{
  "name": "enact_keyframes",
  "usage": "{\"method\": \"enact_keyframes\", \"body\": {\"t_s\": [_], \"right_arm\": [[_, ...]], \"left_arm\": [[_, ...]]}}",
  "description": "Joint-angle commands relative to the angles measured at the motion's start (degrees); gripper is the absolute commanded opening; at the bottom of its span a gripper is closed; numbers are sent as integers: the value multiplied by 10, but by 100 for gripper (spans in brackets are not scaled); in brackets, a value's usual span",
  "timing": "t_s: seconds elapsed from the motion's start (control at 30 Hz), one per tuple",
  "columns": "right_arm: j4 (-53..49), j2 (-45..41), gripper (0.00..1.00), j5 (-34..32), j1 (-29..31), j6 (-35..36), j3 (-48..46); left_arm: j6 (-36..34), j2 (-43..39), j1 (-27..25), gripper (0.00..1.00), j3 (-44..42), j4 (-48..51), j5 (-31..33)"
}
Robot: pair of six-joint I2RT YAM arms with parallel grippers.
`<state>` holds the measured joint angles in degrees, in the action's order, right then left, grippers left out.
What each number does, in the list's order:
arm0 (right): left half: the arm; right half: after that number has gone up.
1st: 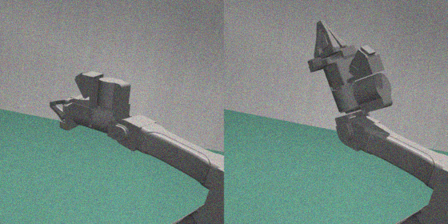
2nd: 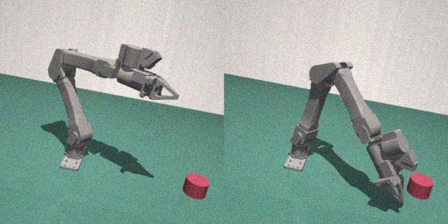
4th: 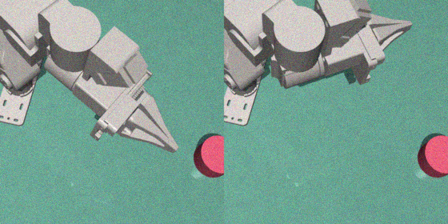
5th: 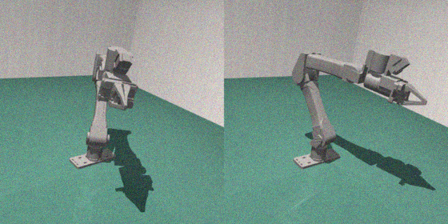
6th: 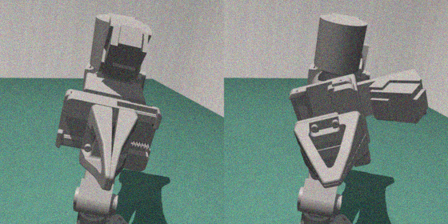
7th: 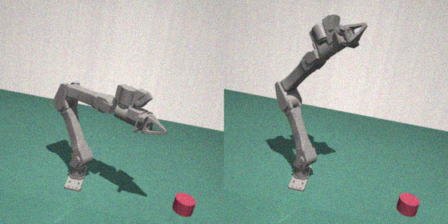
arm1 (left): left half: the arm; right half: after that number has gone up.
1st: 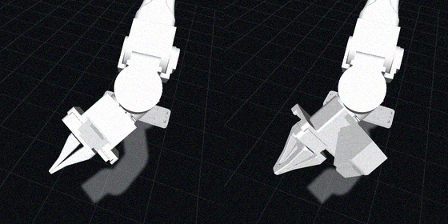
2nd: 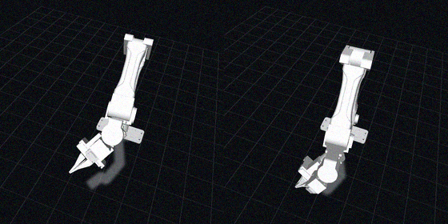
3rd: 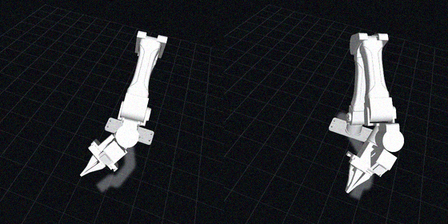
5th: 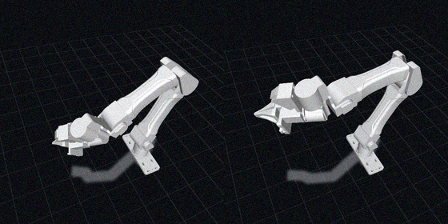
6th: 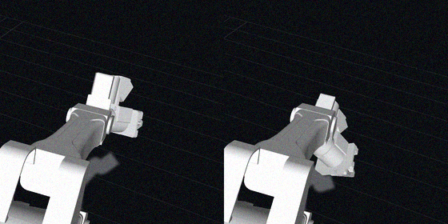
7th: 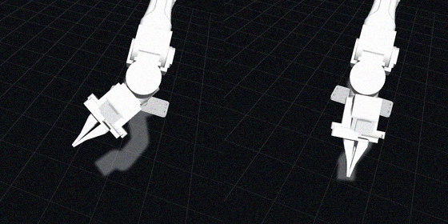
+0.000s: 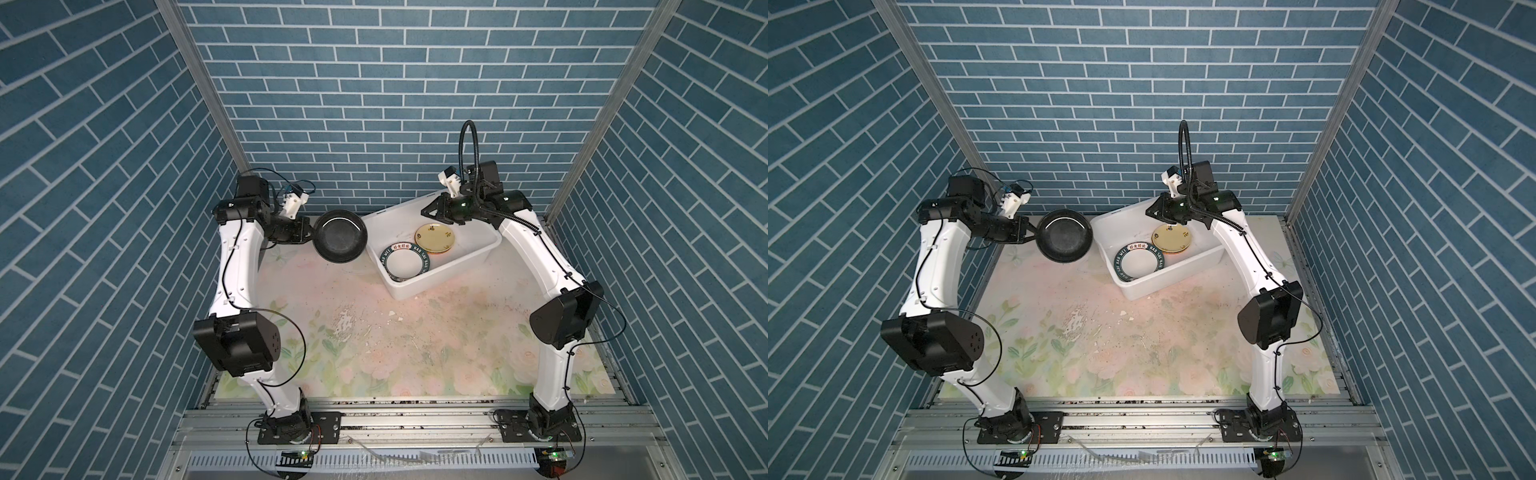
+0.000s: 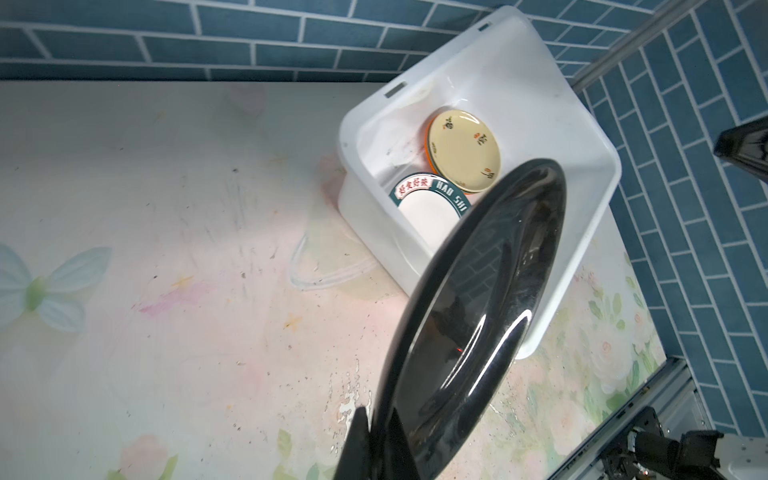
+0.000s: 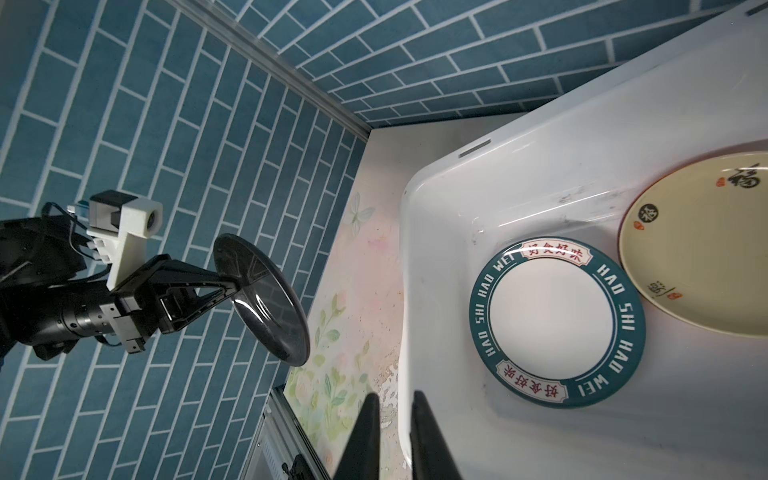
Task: Place the plates into the plastic bin on the countertop
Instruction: 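Carry the black plate toward the right gripper and grasp its rim with the right gripper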
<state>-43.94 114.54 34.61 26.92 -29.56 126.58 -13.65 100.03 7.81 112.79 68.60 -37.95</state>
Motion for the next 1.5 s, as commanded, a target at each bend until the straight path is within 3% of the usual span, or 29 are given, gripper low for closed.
{"method": "enact_keyframes", "body": {"t_s": [0.0, 0.23, 0.4, 0.97, 1.47], "right_arm": [[-55, -8, 16, -13, 13, 40, 19], [-126, -48, 15, -59, 47, 76, 3], [-164, -72, 21, -104, 70, 93, 0], [-122, -90, 29, -172, 108, 84, -67], [-76, -91, 28, -148, 108, 69, -81]], "left_arm": [[-37, 2, -38, 0, 23, 16, -23], [-30, 48, -96, 0, 59, 18, -53], [-31, 61, -112, 0, 64, 19, -64], [-23, 56, -137, 0, 57, 21, -105], [-19, 42, -147, 0, 52, 14, -106]]}}
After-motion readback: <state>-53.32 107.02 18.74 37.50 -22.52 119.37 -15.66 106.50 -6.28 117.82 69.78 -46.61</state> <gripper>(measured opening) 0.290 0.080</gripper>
